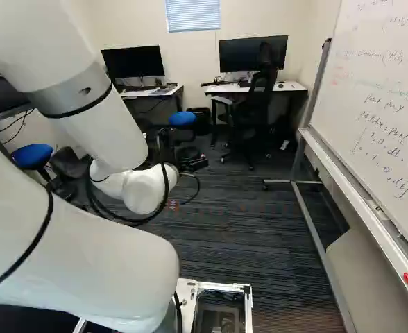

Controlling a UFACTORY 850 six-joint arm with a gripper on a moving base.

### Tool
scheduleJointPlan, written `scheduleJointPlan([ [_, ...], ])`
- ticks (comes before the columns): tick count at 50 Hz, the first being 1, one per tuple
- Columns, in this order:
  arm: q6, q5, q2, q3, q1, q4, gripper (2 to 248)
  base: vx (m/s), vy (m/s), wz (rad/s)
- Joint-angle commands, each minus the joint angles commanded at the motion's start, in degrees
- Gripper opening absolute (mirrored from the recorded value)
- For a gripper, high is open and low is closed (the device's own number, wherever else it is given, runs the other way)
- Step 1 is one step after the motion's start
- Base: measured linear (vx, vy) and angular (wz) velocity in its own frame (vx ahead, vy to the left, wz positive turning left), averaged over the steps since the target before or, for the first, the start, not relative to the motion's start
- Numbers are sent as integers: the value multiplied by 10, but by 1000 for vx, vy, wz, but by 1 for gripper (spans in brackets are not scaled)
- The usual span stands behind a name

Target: Open the door and move inside

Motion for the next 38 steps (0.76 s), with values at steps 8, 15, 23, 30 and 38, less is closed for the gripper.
scheduleJointPlan([
  [8, 0, 0, 0, 0, 0, 0, 247, 0, 0, 0],
  [15, 0, 0, 0, 0, 0, 0, 247, 0, 0, 0],
  [23, 0, 0, 0, 0, 0, 0, 247, 0, 0, 0],
  [30, 0, 0, 0, 0, 0, 0, 247, 0, 0, 0],
  [38, 0, 0, 0, 0, 0, 0, 247, 0, 0, 0],
])
